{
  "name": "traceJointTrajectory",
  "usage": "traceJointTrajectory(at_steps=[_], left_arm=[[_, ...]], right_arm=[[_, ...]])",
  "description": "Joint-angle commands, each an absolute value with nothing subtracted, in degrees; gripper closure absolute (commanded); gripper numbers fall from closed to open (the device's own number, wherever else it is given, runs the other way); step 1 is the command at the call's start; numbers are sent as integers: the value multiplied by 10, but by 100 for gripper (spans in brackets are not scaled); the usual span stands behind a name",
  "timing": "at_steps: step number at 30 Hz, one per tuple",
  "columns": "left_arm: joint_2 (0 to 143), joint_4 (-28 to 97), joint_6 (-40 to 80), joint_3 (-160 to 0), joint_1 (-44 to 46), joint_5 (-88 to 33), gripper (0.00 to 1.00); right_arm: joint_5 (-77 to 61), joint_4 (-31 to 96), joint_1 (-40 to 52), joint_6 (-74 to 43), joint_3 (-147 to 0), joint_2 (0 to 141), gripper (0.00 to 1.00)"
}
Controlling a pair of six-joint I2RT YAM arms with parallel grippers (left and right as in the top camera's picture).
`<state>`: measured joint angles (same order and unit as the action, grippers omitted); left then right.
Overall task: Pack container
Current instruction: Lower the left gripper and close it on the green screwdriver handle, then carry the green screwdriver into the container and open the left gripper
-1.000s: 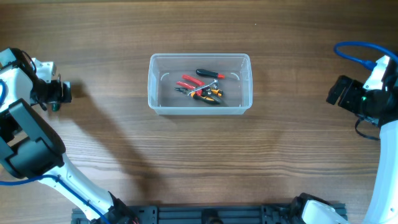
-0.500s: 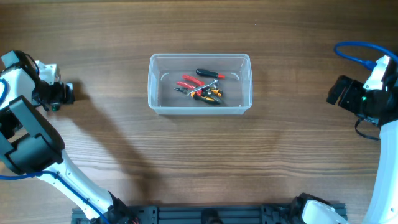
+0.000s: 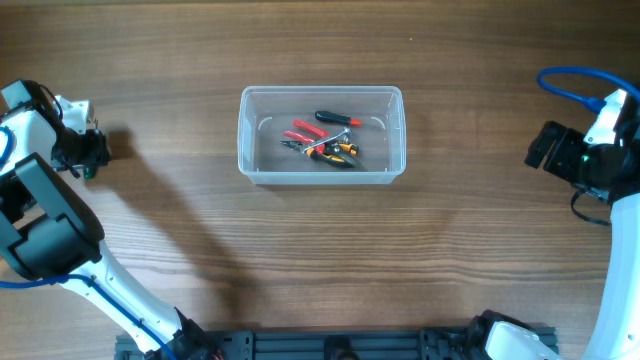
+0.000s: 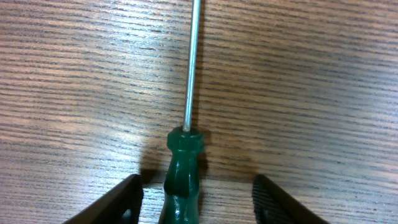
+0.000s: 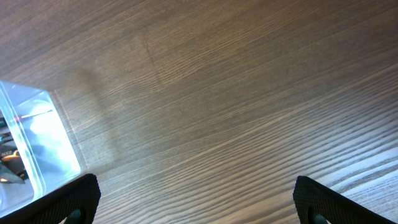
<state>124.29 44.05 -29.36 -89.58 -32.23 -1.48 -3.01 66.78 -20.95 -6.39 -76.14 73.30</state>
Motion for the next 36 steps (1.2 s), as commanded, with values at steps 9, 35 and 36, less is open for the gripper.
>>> traceJointTrajectory(at_steps=[9, 35, 36], left_arm=[[1255, 441, -293, -896, -324, -25, 54], [1255, 443, -293, -897, -324, -26, 87], [1254, 443, -287, -900, -324, -26, 93]], right_arm=[[-37, 666, -211, -62, -760, 737, 0], [-37, 666, -211, -62, -760, 737, 0], [-37, 666, -211, -62, -760, 737, 0]])
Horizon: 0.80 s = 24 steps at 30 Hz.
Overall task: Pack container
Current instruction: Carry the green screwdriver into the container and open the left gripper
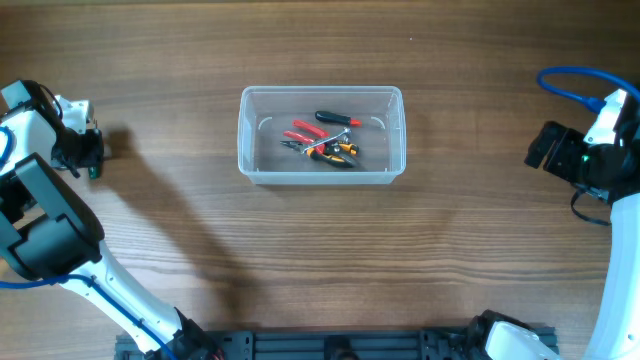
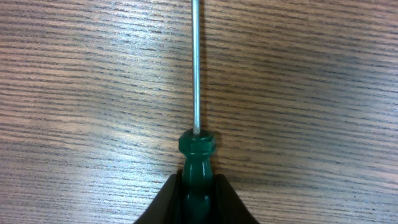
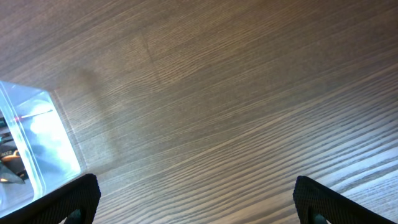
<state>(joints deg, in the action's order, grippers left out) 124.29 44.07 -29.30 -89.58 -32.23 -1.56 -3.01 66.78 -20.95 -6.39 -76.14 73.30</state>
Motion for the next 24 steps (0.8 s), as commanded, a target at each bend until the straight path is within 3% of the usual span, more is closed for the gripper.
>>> traceJointTrajectory(at_steps=[1, 10, 16, 21, 24], left_arm=[[1254, 443, -278, -904, -324, -26, 96], [1205, 477, -228, -985, -324, -114, 96], [1117, 485, -220, -989, -302, -291, 96], [1008, 480, -220, -989, -209, -343, 96], [947, 470, -220, -989, -105, -343, 96]], right_arm=[[-37, 666, -211, -62, -760, 737, 0], [-37, 666, -211, -62, -760, 737, 0], [-37, 666, -211, -62, -760, 737, 0], [-37, 666, -211, -62, -760, 737, 0], [-37, 666, -211, -62, -760, 737, 0]])
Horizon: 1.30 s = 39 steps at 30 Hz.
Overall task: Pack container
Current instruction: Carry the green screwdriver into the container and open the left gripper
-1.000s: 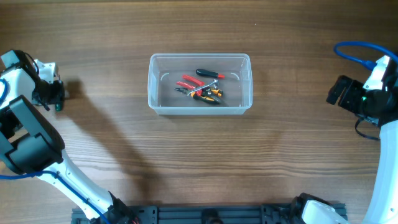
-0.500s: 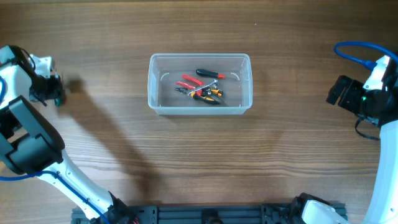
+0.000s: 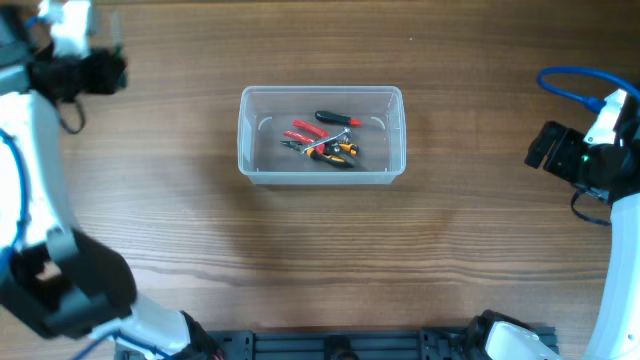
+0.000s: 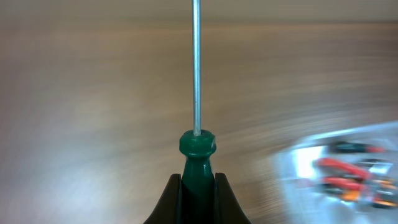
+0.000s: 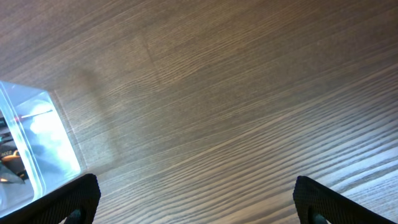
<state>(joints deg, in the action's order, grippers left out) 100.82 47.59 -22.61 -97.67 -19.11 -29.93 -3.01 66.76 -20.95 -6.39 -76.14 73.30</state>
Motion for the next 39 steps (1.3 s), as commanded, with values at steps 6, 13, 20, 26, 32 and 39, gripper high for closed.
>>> traceJointTrajectory(at_steps=[6, 13, 20, 26, 32, 39], left_arm=[[927, 466, -220, -989, 97, -342, 96], [983, 485, -247, -989, 215, -302, 96], [1089, 524, -301, -989, 241, -229, 96], [1175, 558, -317, -989, 241, -187, 96], [1220, 570, -317, -989, 240, -118, 95], [1221, 575, -317, -989, 240, -119, 91]], right_arm=[[-37, 666, -211, -62, -760, 737, 0], [-37, 666, -211, -62, -760, 737, 0], [-37, 666, -211, -62, -760, 737, 0], [-37, 666, -211, -62, -760, 737, 0], [-37, 666, -211, -62, -760, 737, 0], [-37, 666, -211, -62, -760, 737, 0]])
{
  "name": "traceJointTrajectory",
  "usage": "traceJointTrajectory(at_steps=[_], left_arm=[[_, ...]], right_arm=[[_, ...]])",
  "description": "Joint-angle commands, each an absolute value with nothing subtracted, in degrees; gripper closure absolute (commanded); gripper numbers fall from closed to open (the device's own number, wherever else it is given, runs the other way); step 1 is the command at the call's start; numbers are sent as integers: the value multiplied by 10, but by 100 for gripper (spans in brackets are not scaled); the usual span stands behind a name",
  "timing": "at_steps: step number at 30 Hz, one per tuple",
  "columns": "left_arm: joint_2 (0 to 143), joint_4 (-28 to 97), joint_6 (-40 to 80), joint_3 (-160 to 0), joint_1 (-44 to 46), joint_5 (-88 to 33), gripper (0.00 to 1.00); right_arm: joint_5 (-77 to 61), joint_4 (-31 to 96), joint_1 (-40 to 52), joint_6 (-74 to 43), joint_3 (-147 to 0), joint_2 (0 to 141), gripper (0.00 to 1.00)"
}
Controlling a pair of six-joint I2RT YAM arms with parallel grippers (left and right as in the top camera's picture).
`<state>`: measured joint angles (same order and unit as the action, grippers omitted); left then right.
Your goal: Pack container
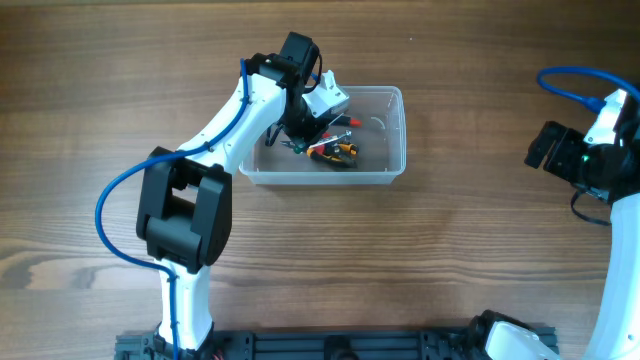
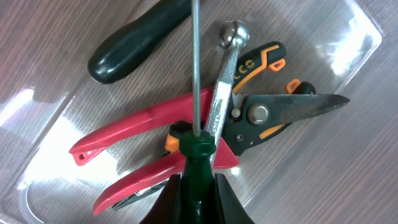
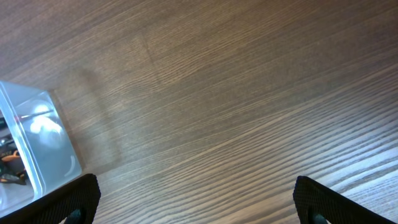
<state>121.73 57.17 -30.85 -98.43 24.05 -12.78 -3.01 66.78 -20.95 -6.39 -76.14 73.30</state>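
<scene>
A clear plastic container (image 1: 395, 110) stands mid-table, seen again at the left edge of the right wrist view (image 3: 43, 143). My left gripper (image 2: 198, 199) hangs inside it, shut on the green-handled screwdriver (image 2: 197, 158), whose steel shaft points up the frame. Under it lie red-handled pliers (image 2: 134, 134), black-and-orange cutters (image 2: 273, 109), a small wrench (image 2: 225, 68) and a black-handled screwdriver (image 2: 134, 43). In the overhead view the left arm (image 1: 290, 95) covers the container's left half. My right gripper (image 3: 196, 199) is open over bare wood at the far right.
A blue cable (image 1: 570, 85) loops near the right arm at the table's right edge. Wooden tabletop (image 1: 450, 250) surrounds the container on all sides.
My left gripper, still shut on the green screwdriver, has gone from the table's far left corner to inside the container, just above the tools. The right arm has not moved.
My left gripper stood open around the green screwdriver's handle on the table's left side. It then shut on the handle. Later it held the screwdriver raised at the far left corner, and now it holds it inside the container. The right gripper stayed open throughout.
</scene>
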Motion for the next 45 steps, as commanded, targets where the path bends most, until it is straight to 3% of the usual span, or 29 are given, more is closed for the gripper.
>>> traceJointTrajectory(at_steps=[1, 4, 5, 6, 7, 10, 14, 26, 30, 37, 45], left_arm=[[1221, 575, -317, -989, 240, -118, 91], [1221, 575, -317, -989, 240, -119, 83], [1221, 575, -317, -989, 240, -118, 67], [1221, 575, -317, -989, 240, -118, 38], [1221, 574, -317, -989, 240, -118, 28], [1218, 557, -311, -989, 240, -119, 12], [1198, 550, -308, -1003, 240, -119, 0], [950, 575, -224, -1088, 184, -120, 0], [817, 654, -203, -1088, 171, -120, 0], [580, 900, -142, -1087, 140, -107, 0], [376, 956, -38, -1044, 136, -46, 0]], right_arm=[[-37, 666, -211, -62, -760, 737, 0], [-37, 666, -211, -62, -760, 737, 0], [-37, 666, -211, -62, -760, 737, 0], [-37, 666, -211, -62, -760, 737, 0], [-37, 666, -211, -62, -760, 737, 0], [-37, 666, -211, -62, -760, 737, 0], [-37, 666, -211, -62, -760, 737, 0], [-37, 666, -211, -62, -760, 737, 0], [-37, 666, -211, -62, -760, 737, 0], [-37, 666, -211, -62, -760, 737, 0], [-37, 666, -211, -62, -760, 737, 0]])
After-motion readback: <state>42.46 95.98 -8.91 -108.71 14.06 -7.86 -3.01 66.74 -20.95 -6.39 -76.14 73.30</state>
